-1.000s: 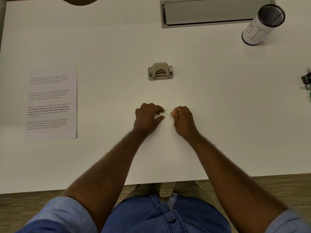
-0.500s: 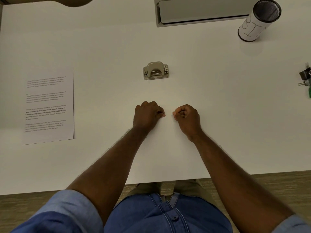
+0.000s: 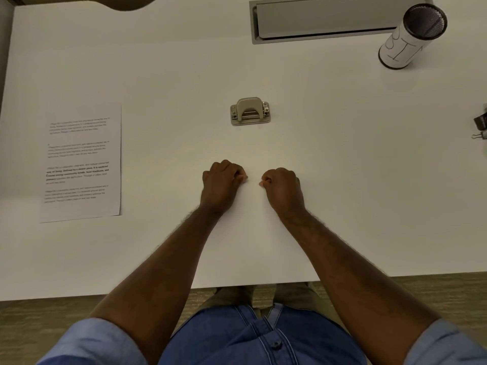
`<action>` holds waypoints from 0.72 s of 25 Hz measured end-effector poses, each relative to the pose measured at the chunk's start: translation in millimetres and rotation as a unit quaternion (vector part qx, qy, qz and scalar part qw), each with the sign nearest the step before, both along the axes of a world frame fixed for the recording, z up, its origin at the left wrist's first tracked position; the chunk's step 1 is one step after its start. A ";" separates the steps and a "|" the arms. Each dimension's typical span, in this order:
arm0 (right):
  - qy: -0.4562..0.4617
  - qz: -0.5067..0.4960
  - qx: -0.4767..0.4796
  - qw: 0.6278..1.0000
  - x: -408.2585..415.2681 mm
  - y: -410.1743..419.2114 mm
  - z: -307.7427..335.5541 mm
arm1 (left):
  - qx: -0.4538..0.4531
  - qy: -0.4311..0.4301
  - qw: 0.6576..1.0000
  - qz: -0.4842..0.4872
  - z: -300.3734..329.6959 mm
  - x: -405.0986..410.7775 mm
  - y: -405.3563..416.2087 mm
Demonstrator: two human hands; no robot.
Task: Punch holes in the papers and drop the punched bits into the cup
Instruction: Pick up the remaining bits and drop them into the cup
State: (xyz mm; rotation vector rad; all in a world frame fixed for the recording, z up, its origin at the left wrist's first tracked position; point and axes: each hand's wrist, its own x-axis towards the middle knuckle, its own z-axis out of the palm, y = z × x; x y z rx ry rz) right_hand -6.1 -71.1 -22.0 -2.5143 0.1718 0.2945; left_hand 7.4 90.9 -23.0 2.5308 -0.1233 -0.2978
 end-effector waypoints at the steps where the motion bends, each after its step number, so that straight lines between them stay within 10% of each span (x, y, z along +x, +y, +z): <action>1: 0.005 -0.018 0.002 1.000 1.2 2.0 0.5 | -0.013 -0.002 1.000 0.011 1.8 -1.1 4.2; 18: 0.021 -0.066 -0.002 0.998 -12.8 10.8 2.7 | -0.078 -0.038 0.992 0.093 0.6 -19.4 77.8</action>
